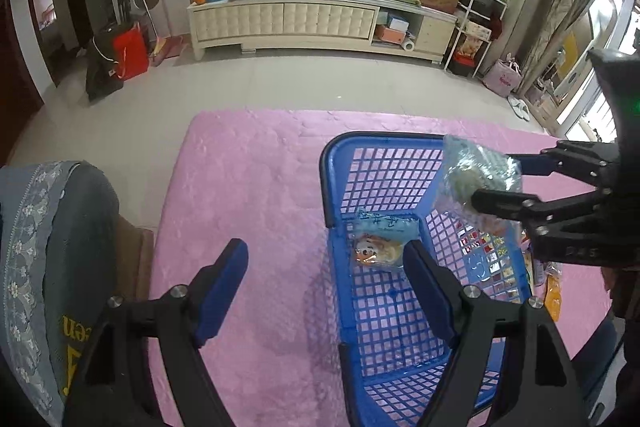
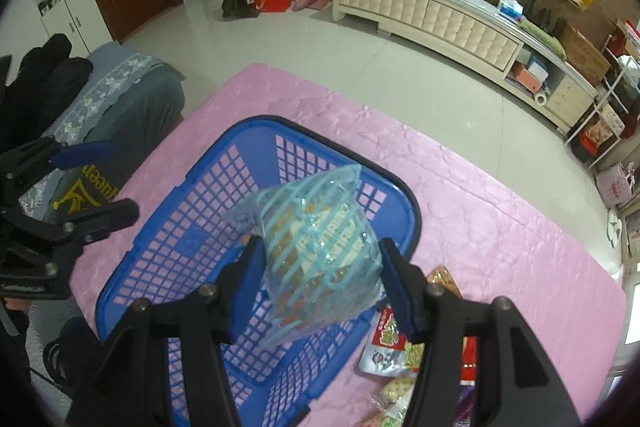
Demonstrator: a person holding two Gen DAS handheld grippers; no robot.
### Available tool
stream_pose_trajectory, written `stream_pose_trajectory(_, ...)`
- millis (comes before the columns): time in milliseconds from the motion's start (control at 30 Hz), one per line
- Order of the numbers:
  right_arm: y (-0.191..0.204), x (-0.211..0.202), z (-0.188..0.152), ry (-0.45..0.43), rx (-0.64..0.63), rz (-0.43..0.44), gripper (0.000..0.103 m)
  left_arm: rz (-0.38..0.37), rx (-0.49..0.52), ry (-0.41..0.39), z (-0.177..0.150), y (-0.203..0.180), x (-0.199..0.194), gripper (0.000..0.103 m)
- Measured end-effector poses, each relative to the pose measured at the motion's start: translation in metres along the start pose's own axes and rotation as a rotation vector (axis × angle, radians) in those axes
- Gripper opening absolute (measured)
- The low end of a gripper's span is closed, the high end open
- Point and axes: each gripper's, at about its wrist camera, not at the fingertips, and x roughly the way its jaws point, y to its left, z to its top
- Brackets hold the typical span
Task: Organize snacks
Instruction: 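Release the bread bag in the basket with the left gripper while the right gripper drops the striped bag in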
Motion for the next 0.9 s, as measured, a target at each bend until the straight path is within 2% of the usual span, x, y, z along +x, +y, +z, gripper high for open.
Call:
stream_pose_trajectory(467, 0.01, 0.025, 0.003, 0.056, -0.062, -0.058, 0.062, -0.001, 0.009, 0.019, 0.0, -0.003, 0.018, 0.078)
stream_pose_trajectory(700, 0.004, 0.012, 0.001, 0.016, -0.058, -0.096, 0.082, 0.005, 0.043, 0.011, -0.003, -0.012, 0.006, 0.078)
stream_pose_trajectory(900, -0.004, -0.018, -0.013, -0.01, -0.006, -0.053, 0.084, 0.011, 0.088, -0.016, -0.008, -0.032, -0.014, 0.078)
